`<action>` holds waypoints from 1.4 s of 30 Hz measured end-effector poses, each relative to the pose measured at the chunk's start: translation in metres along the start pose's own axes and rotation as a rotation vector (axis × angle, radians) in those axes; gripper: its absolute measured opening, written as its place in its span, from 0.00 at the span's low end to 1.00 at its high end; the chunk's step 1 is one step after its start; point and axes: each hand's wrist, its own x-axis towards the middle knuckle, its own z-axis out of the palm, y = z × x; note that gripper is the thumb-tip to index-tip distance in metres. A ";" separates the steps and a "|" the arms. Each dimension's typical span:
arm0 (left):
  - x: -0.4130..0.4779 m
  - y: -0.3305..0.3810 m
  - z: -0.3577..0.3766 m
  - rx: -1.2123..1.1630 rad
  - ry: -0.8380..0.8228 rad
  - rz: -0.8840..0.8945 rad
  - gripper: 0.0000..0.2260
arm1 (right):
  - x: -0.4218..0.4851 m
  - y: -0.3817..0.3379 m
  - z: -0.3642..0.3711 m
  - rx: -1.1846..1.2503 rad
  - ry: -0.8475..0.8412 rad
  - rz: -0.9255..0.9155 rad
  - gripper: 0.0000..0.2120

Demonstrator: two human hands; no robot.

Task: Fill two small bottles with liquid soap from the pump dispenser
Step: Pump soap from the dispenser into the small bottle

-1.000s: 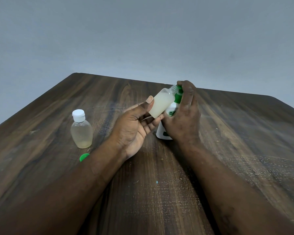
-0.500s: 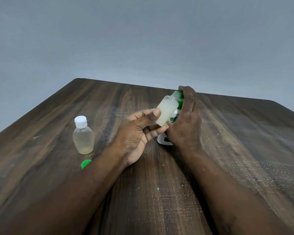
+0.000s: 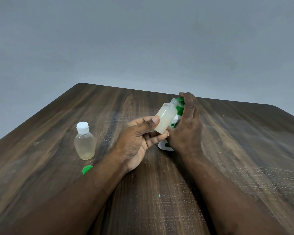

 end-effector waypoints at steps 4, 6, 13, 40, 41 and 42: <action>0.000 -0.001 0.000 -0.002 -0.001 0.001 0.16 | 0.001 0.000 0.001 0.017 0.000 -0.002 0.45; 0.000 -0.001 0.000 -0.008 -0.002 -0.005 0.16 | 0.000 0.000 0.001 0.037 0.005 -0.004 0.43; -0.001 -0.001 0.001 -0.012 0.000 -0.018 0.17 | -0.001 0.001 0.001 0.033 0.010 -0.001 0.43; -0.002 -0.003 0.003 -0.027 -0.007 -0.031 0.16 | -0.001 0.000 0.001 0.045 0.018 -0.006 0.43; -0.002 -0.003 0.003 -0.025 -0.009 -0.033 0.16 | -0.002 0.000 0.000 0.047 0.013 -0.005 0.44; -0.002 -0.003 0.003 -0.024 -0.010 -0.036 0.16 | -0.002 0.001 0.000 0.052 0.007 -0.004 0.44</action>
